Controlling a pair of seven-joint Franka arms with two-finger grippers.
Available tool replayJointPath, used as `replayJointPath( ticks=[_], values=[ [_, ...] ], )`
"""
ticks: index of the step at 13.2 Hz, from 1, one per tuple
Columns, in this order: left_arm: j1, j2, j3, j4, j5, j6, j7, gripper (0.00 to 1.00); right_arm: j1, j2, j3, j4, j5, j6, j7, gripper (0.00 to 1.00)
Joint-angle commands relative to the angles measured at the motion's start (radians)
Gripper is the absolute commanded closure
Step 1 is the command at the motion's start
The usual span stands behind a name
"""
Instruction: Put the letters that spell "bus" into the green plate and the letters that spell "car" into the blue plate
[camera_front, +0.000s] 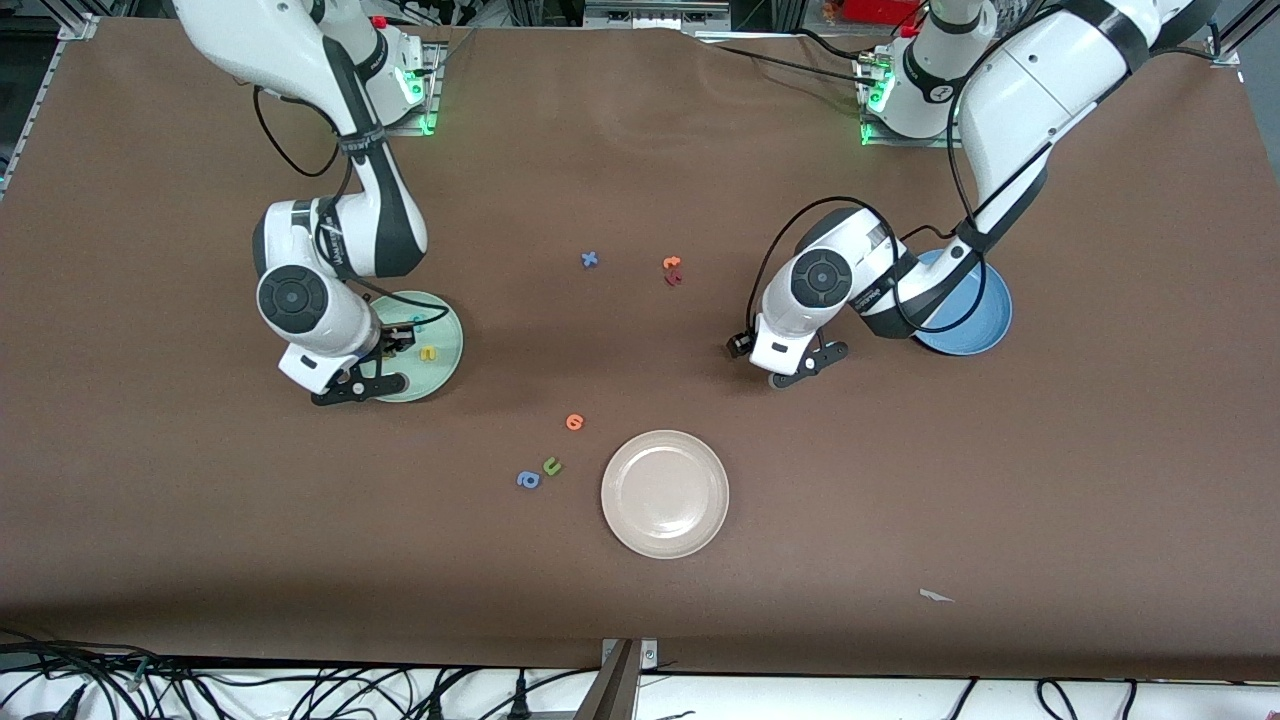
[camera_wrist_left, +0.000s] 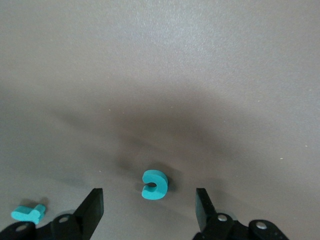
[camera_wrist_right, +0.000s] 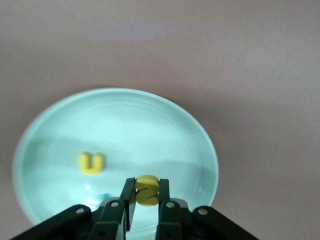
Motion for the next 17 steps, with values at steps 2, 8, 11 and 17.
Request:
replayJointPath(
  ticks=[2, 8, 11, 17],
  values=[
    [-0.013, 0.022, 0.011, 0.022, -0.008, 0.025, -0.016, 0.23, -0.025, 0.009, 0.005, -0.101, 0.012, 0.144, -0.072, 0.83],
    [-0.013, 0.031, 0.013, 0.021, -0.01, 0.025, -0.031, 0.43, -0.022, -0.004, 0.016, 0.049, 0.042, -0.104, -0.034, 0.0],
    [-0.013, 0.032, 0.019, 0.022, -0.004, 0.025, -0.029, 0.44, -0.022, -0.004, 0.016, 0.192, 0.073, -0.282, -0.027, 0.0],
    [-0.014, 0.048, 0.019, 0.022, -0.002, 0.025, -0.029, 0.58, -0.027, -0.011, -0.004, 0.516, 0.07, -0.678, 0.077, 0.0]
  ],
)
